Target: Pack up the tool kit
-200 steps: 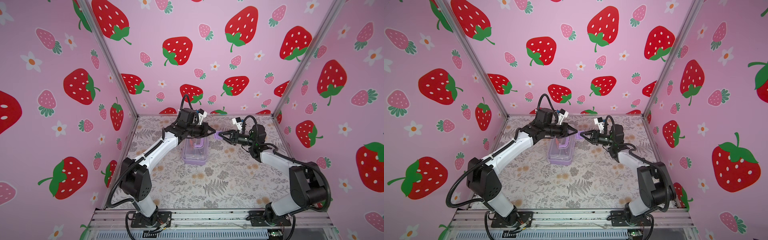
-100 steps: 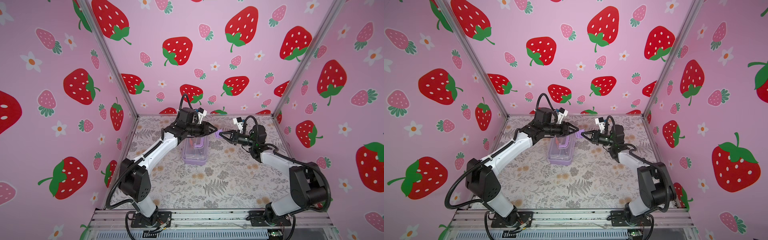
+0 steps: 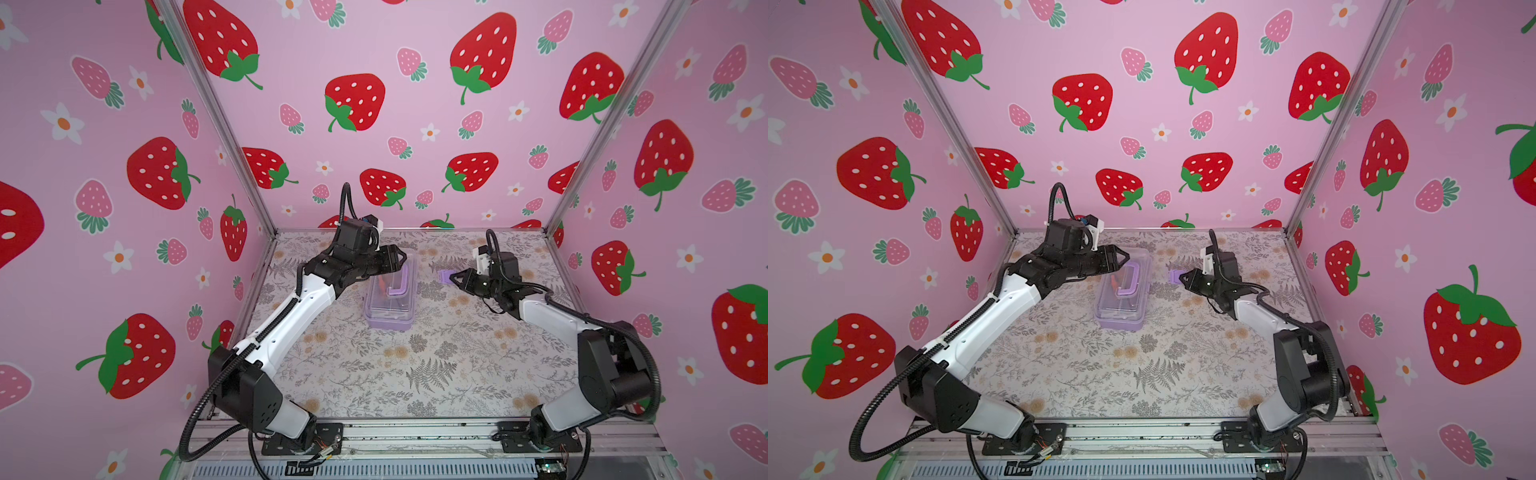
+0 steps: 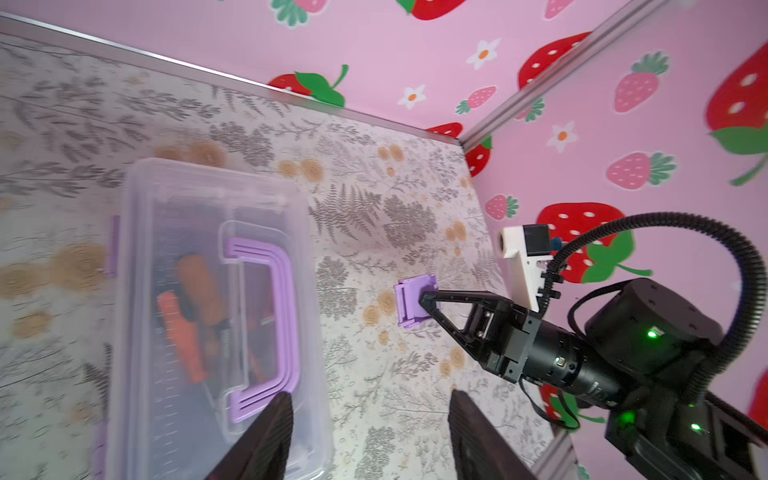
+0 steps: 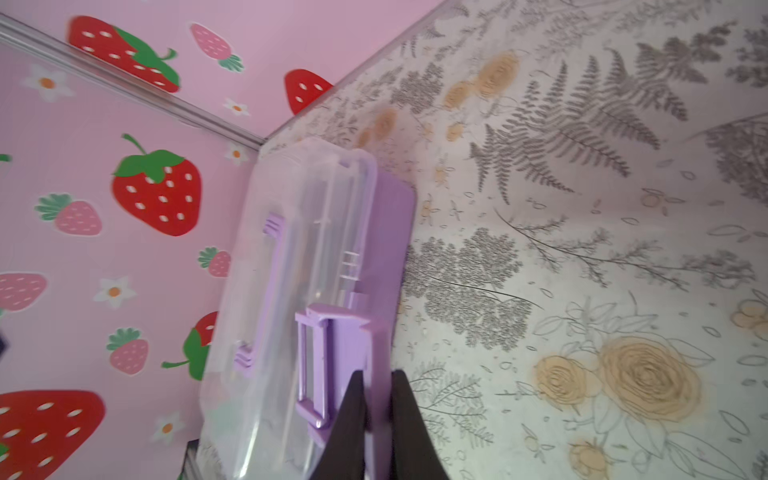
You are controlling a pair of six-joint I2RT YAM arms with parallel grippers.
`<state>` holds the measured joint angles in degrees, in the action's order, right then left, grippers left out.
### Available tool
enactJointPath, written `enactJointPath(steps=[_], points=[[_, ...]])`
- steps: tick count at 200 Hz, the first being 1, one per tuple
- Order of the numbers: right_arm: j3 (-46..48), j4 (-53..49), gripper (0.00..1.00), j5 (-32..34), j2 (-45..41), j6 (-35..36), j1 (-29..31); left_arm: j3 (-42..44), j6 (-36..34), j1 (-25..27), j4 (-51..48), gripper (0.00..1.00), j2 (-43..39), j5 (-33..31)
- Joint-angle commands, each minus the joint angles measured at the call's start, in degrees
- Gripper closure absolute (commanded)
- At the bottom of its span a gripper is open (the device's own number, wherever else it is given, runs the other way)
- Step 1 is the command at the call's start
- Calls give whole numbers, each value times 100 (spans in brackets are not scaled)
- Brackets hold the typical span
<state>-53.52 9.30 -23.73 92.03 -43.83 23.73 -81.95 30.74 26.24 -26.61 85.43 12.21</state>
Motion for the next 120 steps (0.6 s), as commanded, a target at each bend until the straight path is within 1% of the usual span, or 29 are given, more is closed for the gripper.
enactJointPath(steps=[1, 18, 35, 53, 65, 96, 102, 112, 120], points=[[-233, -265, 100, 738, 508, 166, 270, 343, -182, -109, -500, 35, 70, -958], [-364, -153, 100, 784, 895, 69, 426, 498, -165, -232, -508, 30, 180, -1110], [-481, 0, 100, 790, 1247, -55, 542, 560, -163, -337, -472, 27, 331, -1158], [-550, 280, 100, 592, 1567, -286, 572, 536, -180, -396, -392, 23, 481, -1191], [-602, 460, 100, 470, 1728, -417, 572, 428, -221, -418, -358, 22, 621, -1117], [-824, 740, 100, 80, 1999, -709, 578, -10, -331, -407, -514, 21, 1057, -1210], [-869, 773, 100, 34, 2028, -749, 581, -76, -340, -407, -538, 22, 1133, -1227], [-942, 785, 100, -21, 2067, -789, 591, -220, -379, -396, -592, 33, 1246, -1226], [-996, 786, 100, -37, 2089, -818, 598, -336, -402, -381, -617, 39, 1319, -1221]])
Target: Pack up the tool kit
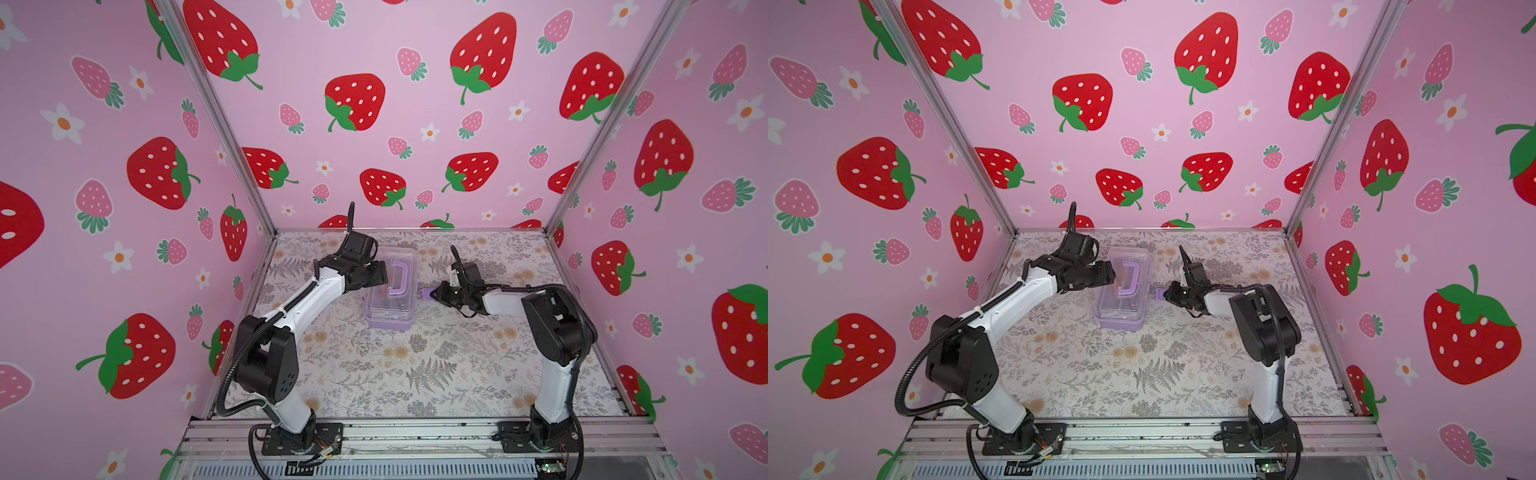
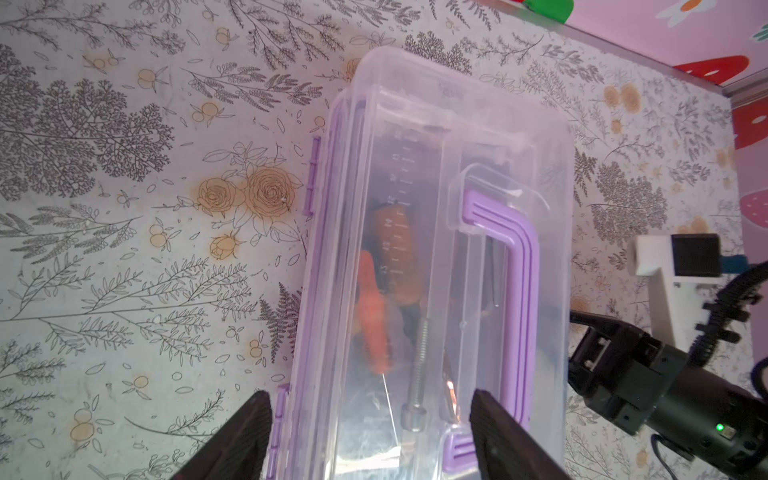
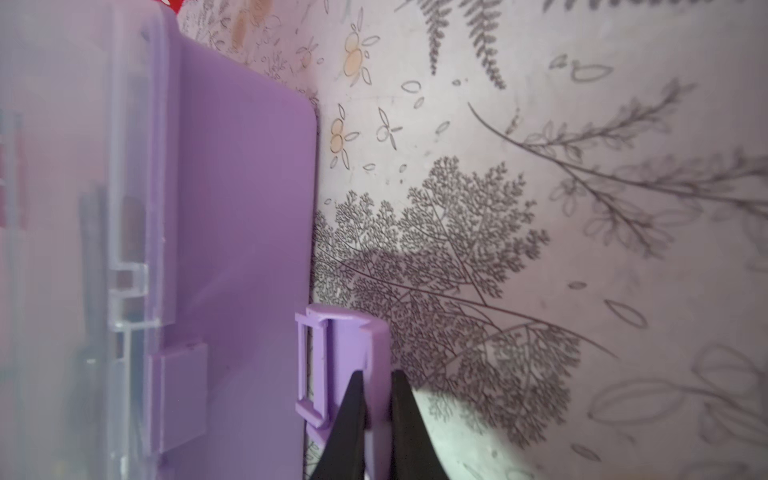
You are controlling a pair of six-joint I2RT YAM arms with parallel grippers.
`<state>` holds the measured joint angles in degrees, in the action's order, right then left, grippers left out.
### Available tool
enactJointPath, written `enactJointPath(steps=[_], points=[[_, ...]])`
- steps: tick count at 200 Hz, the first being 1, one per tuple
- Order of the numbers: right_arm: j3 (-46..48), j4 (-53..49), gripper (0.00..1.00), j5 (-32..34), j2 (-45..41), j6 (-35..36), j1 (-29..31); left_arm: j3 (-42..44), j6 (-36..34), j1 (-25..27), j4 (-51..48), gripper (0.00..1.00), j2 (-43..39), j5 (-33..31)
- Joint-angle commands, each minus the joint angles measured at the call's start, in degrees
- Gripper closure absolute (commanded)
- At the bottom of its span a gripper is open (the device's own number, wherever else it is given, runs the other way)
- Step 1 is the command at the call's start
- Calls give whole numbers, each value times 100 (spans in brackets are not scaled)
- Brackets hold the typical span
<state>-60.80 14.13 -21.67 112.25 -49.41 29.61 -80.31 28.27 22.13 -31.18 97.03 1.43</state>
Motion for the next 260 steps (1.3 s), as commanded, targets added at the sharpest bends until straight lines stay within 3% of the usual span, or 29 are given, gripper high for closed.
enactJointPath(steps=[1, 23, 63, 133, 224, 260], points=[[-271, 302, 100, -246, 68, -266, 10, -519, -155, 34, -169, 40, 167, -143], [-375, 348, 100, -351, 105, -354, 35, -865, -164, 128, -254, 68, 350, -33], [-316, 558, 100, -544, 57, -571, 54, -1431, -146, 484, -436, 100, 722, 140], [25, 817, 100, -690, 3, -825, 63, -1387, -53, 833, -308, 100, 1096, 309], [191, 904, 100, -748, -192, -896, 217, -1244, 58, 890, -177, 100, 1327, 326], [390, 1523, 100, -984, -340, -1323, 212, -1142, 81, 899, -126, 100, 1360, 397]])
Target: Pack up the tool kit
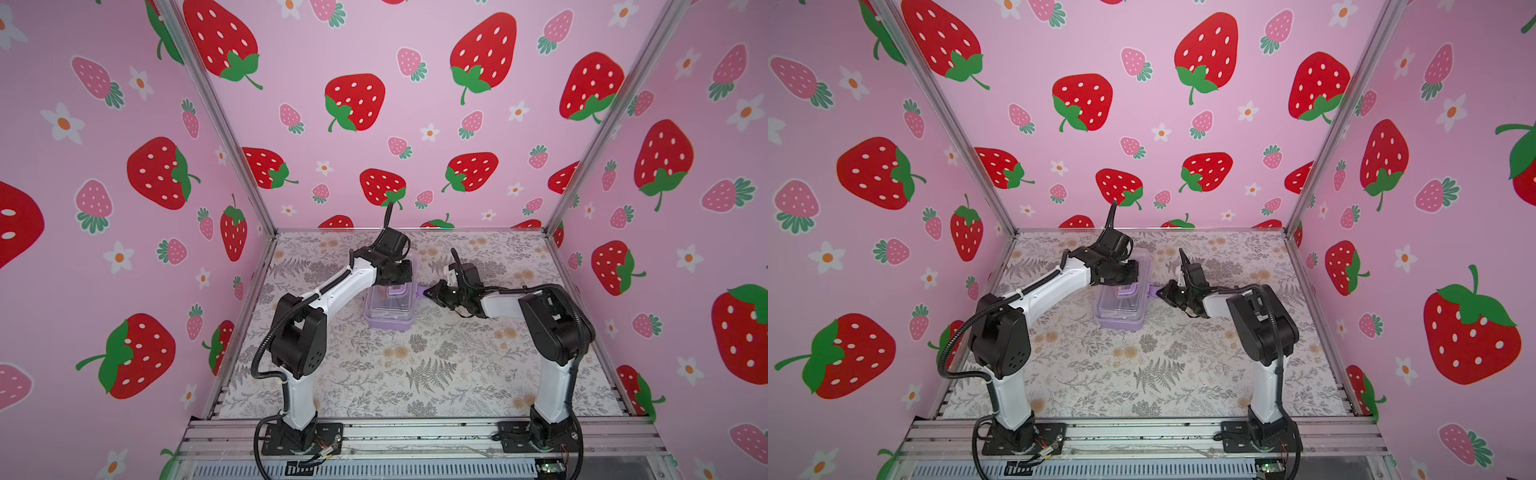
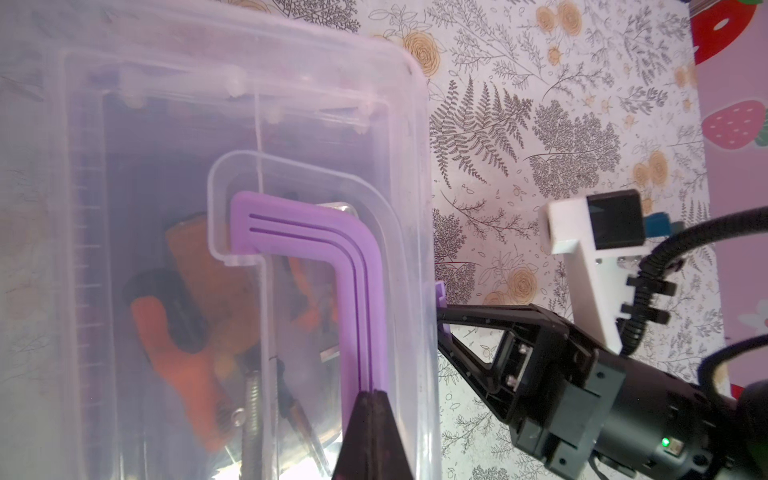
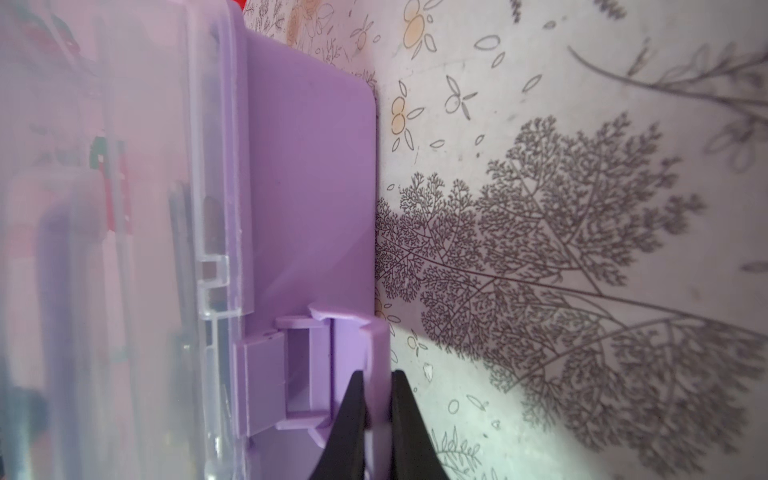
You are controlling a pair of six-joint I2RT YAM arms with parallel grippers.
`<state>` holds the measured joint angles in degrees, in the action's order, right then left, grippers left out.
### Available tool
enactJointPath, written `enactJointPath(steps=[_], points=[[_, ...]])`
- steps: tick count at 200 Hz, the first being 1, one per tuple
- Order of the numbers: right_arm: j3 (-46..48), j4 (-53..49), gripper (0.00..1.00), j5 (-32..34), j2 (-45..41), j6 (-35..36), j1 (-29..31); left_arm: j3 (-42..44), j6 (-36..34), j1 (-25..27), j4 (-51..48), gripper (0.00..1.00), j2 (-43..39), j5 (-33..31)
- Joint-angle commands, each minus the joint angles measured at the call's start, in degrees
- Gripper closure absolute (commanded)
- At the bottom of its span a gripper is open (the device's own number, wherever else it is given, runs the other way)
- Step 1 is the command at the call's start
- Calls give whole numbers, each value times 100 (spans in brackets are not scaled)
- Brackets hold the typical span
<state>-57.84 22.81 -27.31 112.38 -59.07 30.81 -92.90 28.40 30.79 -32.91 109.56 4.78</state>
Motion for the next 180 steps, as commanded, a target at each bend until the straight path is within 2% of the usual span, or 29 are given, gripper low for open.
enactJointPath(steps=[1, 103, 152, 180], points=[[105, 664, 100, -422, -355, -367, 88, 116, 68, 33, 47, 100, 109, 65], [409, 1968, 100, -772, -699, -1196, -83, 391, 130, 59, 100, 100, 189, 127], [721, 3907, 100, -1268, -407, -2486, -161, 536, 147, 90, 126, 100, 206, 137], [704, 4504, 100, -1462, -314, -2883, -179, 638, 174, 118, 157, 100, 224, 145]])
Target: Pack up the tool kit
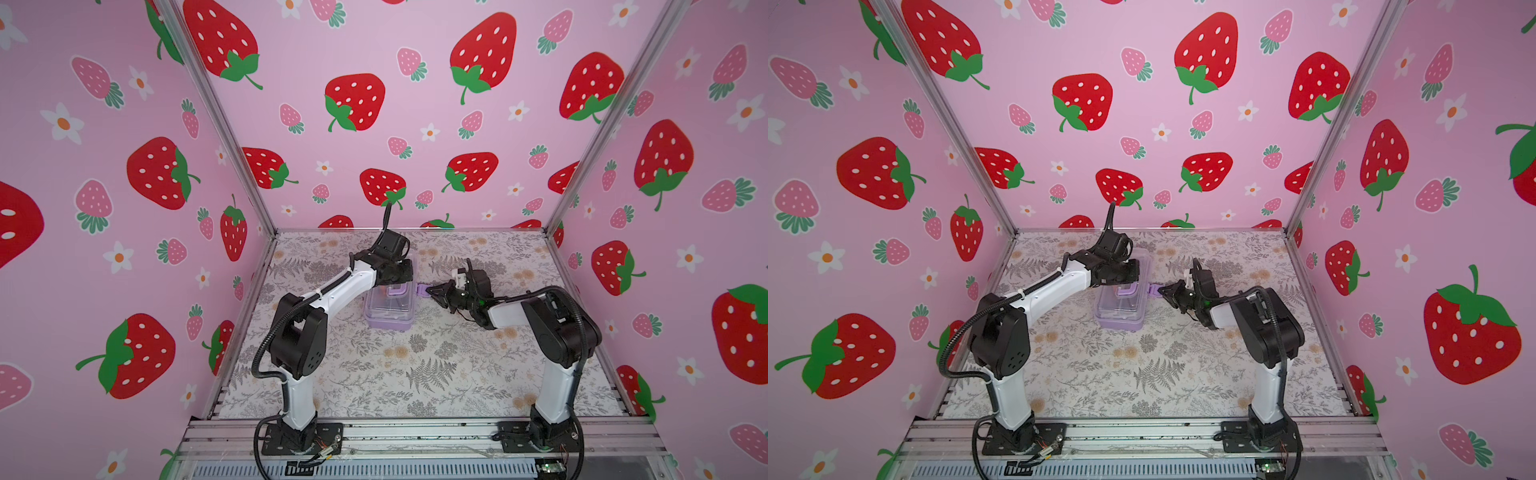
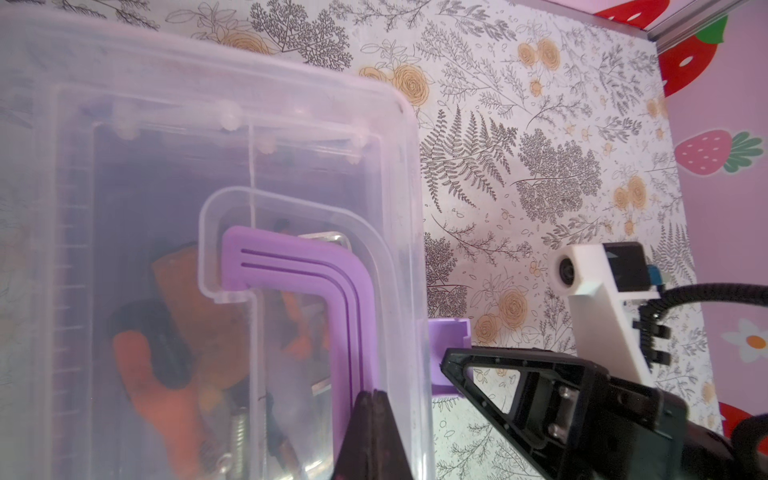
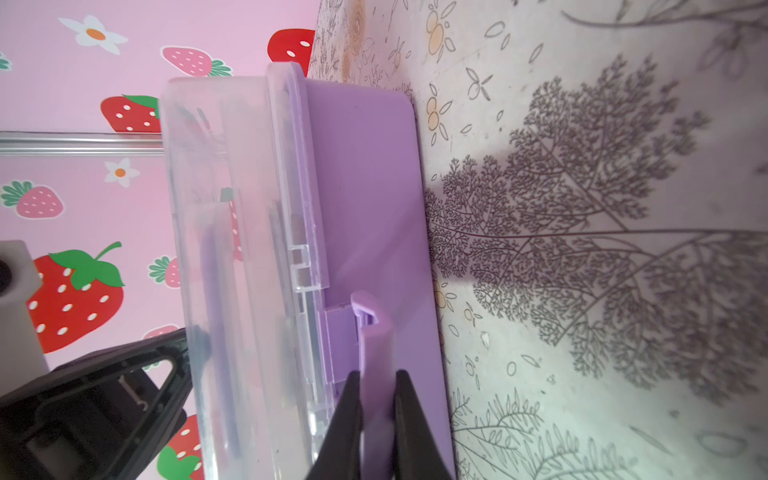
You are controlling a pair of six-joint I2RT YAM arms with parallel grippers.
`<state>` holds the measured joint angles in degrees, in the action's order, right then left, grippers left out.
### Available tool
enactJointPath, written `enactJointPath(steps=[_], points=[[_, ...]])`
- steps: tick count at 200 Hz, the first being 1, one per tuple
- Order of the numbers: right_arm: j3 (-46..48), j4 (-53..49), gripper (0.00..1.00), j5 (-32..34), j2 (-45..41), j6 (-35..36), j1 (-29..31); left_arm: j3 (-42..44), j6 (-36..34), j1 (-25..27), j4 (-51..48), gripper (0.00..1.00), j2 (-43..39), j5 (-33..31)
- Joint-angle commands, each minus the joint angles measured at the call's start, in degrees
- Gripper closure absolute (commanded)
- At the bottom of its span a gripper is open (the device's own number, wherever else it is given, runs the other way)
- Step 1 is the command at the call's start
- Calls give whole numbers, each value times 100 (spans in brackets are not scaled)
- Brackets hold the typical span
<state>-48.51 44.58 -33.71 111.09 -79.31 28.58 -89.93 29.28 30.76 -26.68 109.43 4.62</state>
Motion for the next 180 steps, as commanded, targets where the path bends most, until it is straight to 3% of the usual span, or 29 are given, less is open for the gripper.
enactJointPath(steps=[1, 37, 109, 158, 180], points=[[-229, 2354, 100, -821, -185, -876, 43, 342, 87, 122, -463, 100, 237, 165], [-168, 2998, 100, -970, -166, -1193, 8, 406, 92, 123, -427, 100, 233, 193], [-416, 3281, 100, -1403, -13, -463, -27, 423, 113, 151, -417, 100, 298, 247], [-272, 5197, 100, -1244, 568, -1357, -215, 463, 104, 189, -428, 100, 333, 244], [-308, 5380, 100, -1233, 700, -1396, -260, 486, 102, 194, -429, 100, 359, 258]])
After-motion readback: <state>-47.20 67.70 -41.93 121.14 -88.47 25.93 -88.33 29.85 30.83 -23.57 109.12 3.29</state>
